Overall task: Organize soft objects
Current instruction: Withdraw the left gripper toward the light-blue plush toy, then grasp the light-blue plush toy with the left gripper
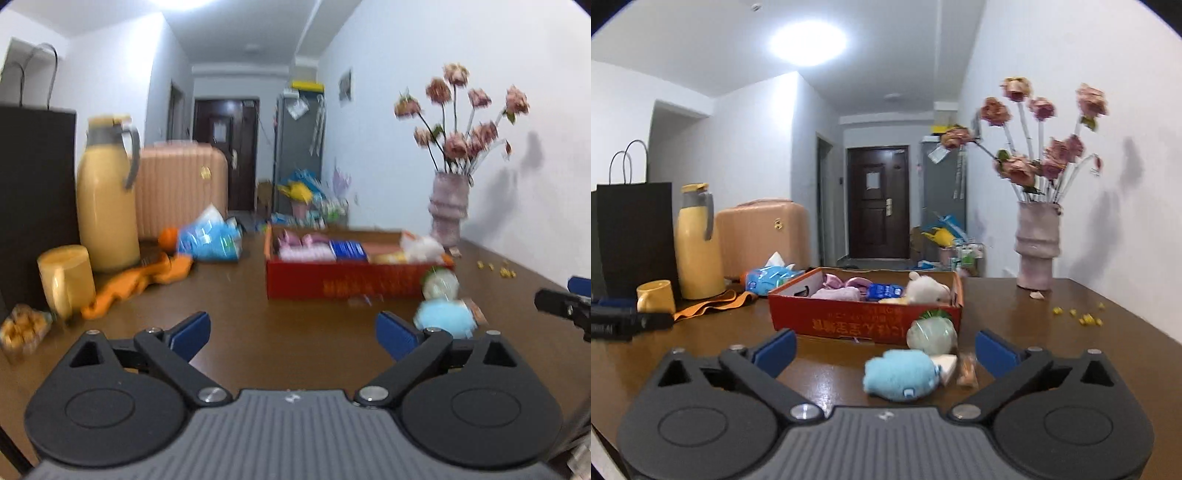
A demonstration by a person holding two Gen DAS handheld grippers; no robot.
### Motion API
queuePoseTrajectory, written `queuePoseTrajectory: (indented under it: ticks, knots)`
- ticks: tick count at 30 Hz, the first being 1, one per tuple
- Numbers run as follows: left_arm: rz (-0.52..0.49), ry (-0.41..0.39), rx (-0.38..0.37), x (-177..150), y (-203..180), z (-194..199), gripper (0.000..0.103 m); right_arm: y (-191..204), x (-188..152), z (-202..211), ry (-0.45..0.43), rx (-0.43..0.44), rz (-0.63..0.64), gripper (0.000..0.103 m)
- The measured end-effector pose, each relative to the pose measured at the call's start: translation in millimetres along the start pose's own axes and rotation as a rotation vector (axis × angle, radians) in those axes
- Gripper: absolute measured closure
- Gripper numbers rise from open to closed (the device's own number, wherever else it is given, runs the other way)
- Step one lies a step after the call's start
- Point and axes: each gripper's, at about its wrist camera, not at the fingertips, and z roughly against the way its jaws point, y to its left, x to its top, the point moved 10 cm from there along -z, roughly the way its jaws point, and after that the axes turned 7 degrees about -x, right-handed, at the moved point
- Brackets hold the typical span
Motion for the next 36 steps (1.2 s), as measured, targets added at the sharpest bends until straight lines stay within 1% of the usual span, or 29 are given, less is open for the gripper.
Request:
queuePoseTrajectory:
  ticks: [1,3,6,8,10,12,14,16,18,19,21,22,23,24,26,28,29,31,32,33,34,36]
  knots:
    - [-0.010,0.014,-0.007,-3,-3,-1,0.005,2,-4,4,0.002,0.010,0.000,0.000]
    - [-0.031,0.015,0.005,-5,-6,-2,0.005,4,-6,6,0.011,0.030,0.019,0.000]
    - [-0.036,0.010,0.000,-3,-9,-5,0.004,1,-3,6,-0.005,0.021,0.018,0.000]
    - [-0.037,0.023,-0.009,-5,-12,-9,0.004,-2,-5,5,0.001,0.033,-0.006,0.000]
    - [-0.059,0.033,-0.011,-7,-17,-15,0.003,-3,-8,2,0.011,0.043,-0.011,0.000]
    - [-0.078,0.042,-0.018,-10,-23,-22,0.003,-8,-13,-4,0.025,0.024,-0.004,0.000]
    - [-0.074,0.061,-0.036,-13,-28,-32,0.003,-17,-18,-11,0.051,0.002,-0.016,0.000]
    - [-0.061,0.083,-0.066,-14,-37,-45,0.003,-29,-23,-21,0.085,-0.003,-0.075,0.001]
    - [-0.059,0.108,-0.117,-15,-50,-59,0.003,-41,-27,-31,0.120,0.005,-0.147,0.002]
    - [-0.070,0.118,-0.156,-15,-59,-68,0.004,-48,-30,-39,0.146,0.011,-0.191,0.003]
    - [-0.095,0.131,-0.216,-15,-78,-86,0.004,-56,-35,-53,0.186,0.020,-0.243,0.013]
    - [-0.108,0.140,-0.247,-14,-87,-97,0.008,-59,-38,-61,0.203,0.023,-0.259,0.017]
    - [-0.112,0.154,-0.276,-14,-95,-108,0.014,-61,-41,-71,0.224,0.030,-0.272,0.025]
    - [-0.102,0.175,-0.301,-14,-101,-119,0.018,-63,-44,-80,0.246,0.033,-0.285,0.031]
    - [-0.044,0.243,-0.347,-17,-110,-145,0.033,-66,-49,-99,0.288,0.043,-0.316,0.036]
    - [0.005,0.296,-0.397,-21,-117,-165,0.035,-65,-52,-117,0.322,0.056,-0.342,0.041]
    - [0.018,0.314,-0.424,-23,-120,-174,0.038,-65,-54,-127,0.342,0.065,-0.355,0.044]
    - [0.041,0.323,-0.458,-23,-125,-185,0.044,-63,-55,-144,0.376,0.071,-0.375,0.051]
    - [0.062,0.331,-0.475,-23,-125,-190,0.045,-62,-55,-152,0.386,0.079,-0.384,0.055]
    - [0.086,0.341,-0.483,-24,-125,-195,0.046,-62,-54,-158,0.392,0.088,-0.394,0.057]
    - [0.114,0.355,-0.490,-24,-125,-200,0.051,-60,-54,-164,0.395,0.095,-0.408,0.058]
    - [0.167,0.388,-0.517,-28,-123,-208,0.055,-56,-57,-175,0.415,0.101,-0.429,0.064]
